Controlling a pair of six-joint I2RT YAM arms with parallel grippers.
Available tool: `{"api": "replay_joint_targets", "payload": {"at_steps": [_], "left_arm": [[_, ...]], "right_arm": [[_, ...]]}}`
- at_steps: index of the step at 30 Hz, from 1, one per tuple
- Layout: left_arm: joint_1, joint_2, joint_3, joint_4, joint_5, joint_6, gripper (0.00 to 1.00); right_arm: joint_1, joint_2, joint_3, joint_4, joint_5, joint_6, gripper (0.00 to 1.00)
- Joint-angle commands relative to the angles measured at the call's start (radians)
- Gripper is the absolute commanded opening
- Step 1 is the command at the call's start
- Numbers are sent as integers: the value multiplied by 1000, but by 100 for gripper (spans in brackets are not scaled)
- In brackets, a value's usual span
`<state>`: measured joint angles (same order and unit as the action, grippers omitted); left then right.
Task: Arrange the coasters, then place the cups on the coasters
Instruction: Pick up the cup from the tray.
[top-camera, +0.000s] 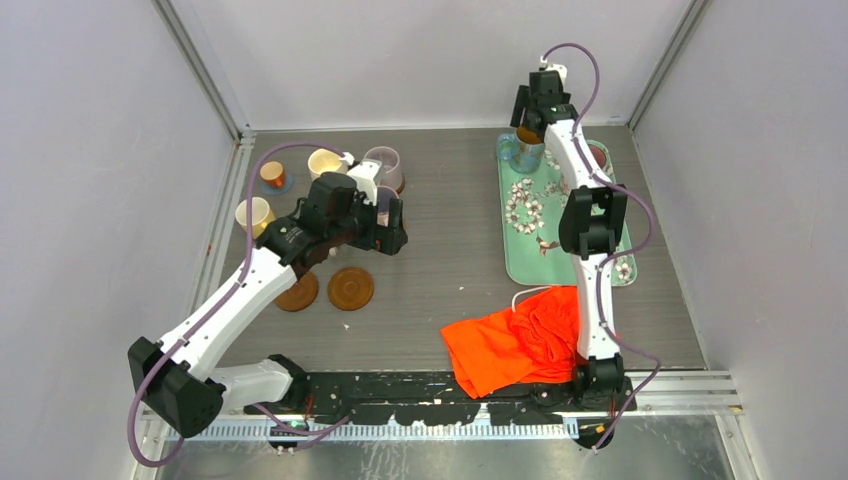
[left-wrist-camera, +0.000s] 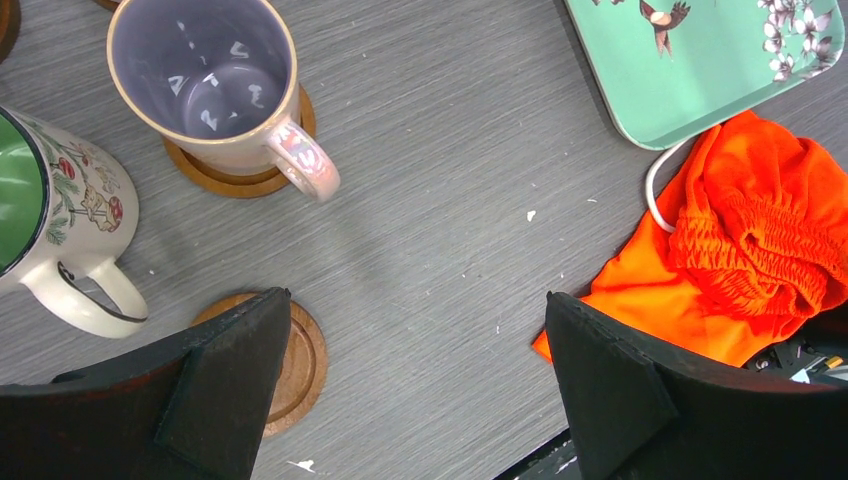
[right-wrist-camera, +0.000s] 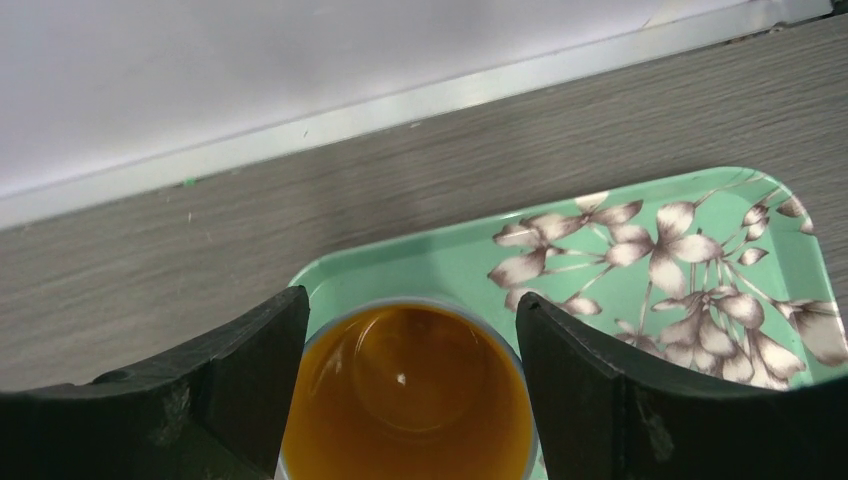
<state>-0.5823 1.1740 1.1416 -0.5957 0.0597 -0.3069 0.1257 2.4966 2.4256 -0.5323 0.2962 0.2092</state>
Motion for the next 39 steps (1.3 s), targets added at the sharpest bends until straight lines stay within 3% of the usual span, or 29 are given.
{"api": "replay_joint_targets", "payload": {"at_steps": [1,8,20,33,39], "left_arm": [[0,-7,0,41,34,-3,100],[1,7,4,59,70,-25,100],[-20,92,57,72,140,-55,100],[-143,335,214,92,86,-68,100],[-148,461,343,93,85,-32,100]], "right_arm": [[37,-75,-17,-122,1,-64,80],[71,-176,-158,-152,5,-82,81],[122,-473,-571,-81,-5,-92,88],[187,-693,-885,-73,10,-148,92],[243,-701,-870,-103,88,-149,96]]}}
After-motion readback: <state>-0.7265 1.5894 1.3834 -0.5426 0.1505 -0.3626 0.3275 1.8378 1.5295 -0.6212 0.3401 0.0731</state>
